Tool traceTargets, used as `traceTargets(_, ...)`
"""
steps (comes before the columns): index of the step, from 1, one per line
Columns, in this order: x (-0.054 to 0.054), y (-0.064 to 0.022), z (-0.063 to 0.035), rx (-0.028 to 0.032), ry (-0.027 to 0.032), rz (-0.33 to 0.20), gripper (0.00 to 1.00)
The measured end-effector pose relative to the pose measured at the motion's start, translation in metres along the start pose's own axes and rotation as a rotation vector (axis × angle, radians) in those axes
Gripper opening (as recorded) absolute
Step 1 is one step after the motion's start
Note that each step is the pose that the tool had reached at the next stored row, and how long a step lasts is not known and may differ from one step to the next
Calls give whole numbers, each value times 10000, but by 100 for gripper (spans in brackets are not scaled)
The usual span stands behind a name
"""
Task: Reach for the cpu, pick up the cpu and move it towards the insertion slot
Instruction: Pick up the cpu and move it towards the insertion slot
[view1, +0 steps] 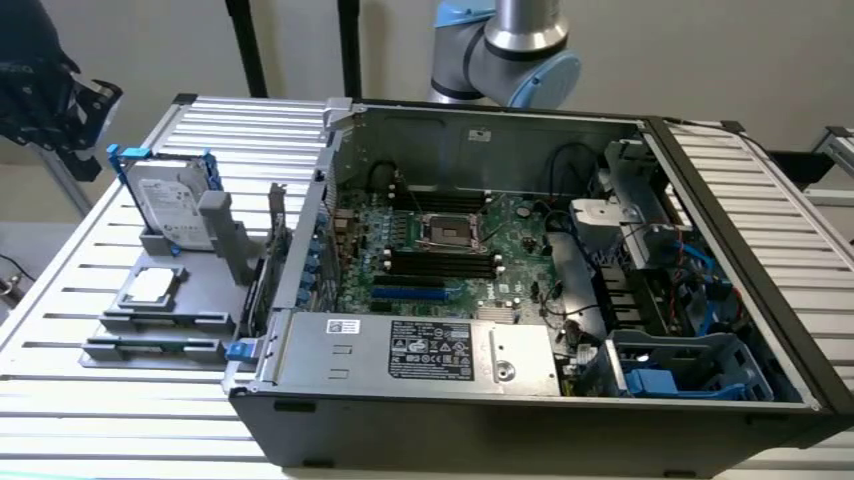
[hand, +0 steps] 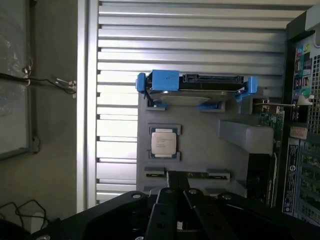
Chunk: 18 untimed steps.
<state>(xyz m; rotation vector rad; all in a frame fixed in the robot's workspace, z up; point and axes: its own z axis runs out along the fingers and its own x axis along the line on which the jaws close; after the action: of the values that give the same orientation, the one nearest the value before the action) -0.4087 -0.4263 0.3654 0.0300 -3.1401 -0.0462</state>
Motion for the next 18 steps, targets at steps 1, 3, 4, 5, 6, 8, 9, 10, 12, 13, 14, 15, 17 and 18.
traceTargets(1, 10, 0, 18, 9, -1, 0, 11)
traceTargets(3, 31, 0, 54, 28, 0, 0, 11)
traceTargets(4, 44, 1, 71, 39, 1, 0, 11)
traceTargets(5, 55, 4, 89, 55, 1, 0, 11)
traceTargets(6, 60, 5, 100, 71, 1, 0, 11)
traceTargets(8, 60, 4, 101, 82, 2, -1, 12)
traceTargets(9, 60, 4, 101, 83, 3, -1, 12)
traceTargets(10, 60, 4, 101, 83, 2, -1, 18)
traceTargets(12, 61, 5, 102, 82, 1, 0, 24)
traceTargets(13, 61, 5, 102, 83, 2, 0, 30)
traceTargets(14, 60, 5, 104, 83, 1, 0, 36)
traceTargets(15, 60, 5, 108, 83, -1, 0, 42)
traceTargets(17, 61, 4, 120, 88, 0, 0, 47)
traceTargets(18, 61, 4, 131, 91, 0, 0, 53)
